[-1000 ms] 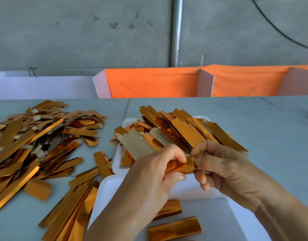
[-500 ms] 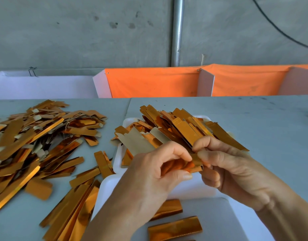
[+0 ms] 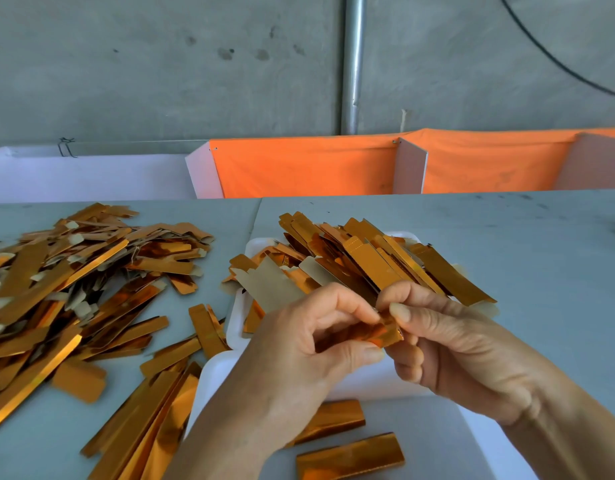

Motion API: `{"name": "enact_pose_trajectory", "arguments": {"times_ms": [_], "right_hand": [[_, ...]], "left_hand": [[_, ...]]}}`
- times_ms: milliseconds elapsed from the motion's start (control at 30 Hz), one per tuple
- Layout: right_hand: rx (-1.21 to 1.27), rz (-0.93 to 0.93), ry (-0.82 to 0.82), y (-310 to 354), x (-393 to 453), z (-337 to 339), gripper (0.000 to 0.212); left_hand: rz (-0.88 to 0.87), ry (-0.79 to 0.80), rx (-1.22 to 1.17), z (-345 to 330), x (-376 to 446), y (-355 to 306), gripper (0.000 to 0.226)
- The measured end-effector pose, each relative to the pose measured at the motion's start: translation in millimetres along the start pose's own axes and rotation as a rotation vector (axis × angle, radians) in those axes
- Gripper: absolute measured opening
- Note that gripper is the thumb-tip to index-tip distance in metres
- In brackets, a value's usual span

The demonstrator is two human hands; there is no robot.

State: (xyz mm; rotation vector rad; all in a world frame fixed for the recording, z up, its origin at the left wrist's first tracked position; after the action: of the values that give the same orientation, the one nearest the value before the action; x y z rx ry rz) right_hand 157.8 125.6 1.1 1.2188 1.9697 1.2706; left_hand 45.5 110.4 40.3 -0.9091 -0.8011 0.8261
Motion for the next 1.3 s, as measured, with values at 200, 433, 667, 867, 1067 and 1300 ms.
{"name": "enact_pose_trajectory", "arguments": {"times_ms": [200,433,667,867,1067,1300], "right_hand": [[0.037,-0.031,0.054,-5.2,0.6,-2.4,0.022],[-0.366,-0.095,-0.156,-2.1,-6.4,24.1,0.026],[-1.153,0.405,-0.669,46.0,-16.2,26.0,0.017],[-1.681,0.262,-0.26,-7.4,20.2,-11.1,0.027],[-1.561,0.231,-0.405,2.6,19.3,11.0,0.004],[-1.573,0.285,-0.516,15.4,14.8,18.9,0.011]], "left_hand": [[0.043,0.018,-0.063,0.1,0.5,4.1,0.023],[0.339,0.326,-0.011,-24.9,-11.9,33.5,0.023],[0.388,-0.228,0.53,29.8,-7.7,44.4,0.017],[0.338,-0.377,0.634,42.7,-6.9,39.8,0.015],[0.353,-0.294,0.58,32.8,-5.4,45.5,0.011],[0.349,-0.254,0.577,27.4,-5.6,48.3,0.032]]}}
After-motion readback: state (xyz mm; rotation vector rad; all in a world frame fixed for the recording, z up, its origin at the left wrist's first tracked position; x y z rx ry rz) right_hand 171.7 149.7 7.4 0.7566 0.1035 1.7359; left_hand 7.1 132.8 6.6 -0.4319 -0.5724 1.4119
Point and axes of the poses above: each hand's wrist, its own x-axis towards the middle knuckle, its own z-axis out of the back of the hand, y = z × x, the point moved 9 cm from there along x, towards the middle knuckle, and after that the axes turned 3 degrees about z, right-handed, at the moved point
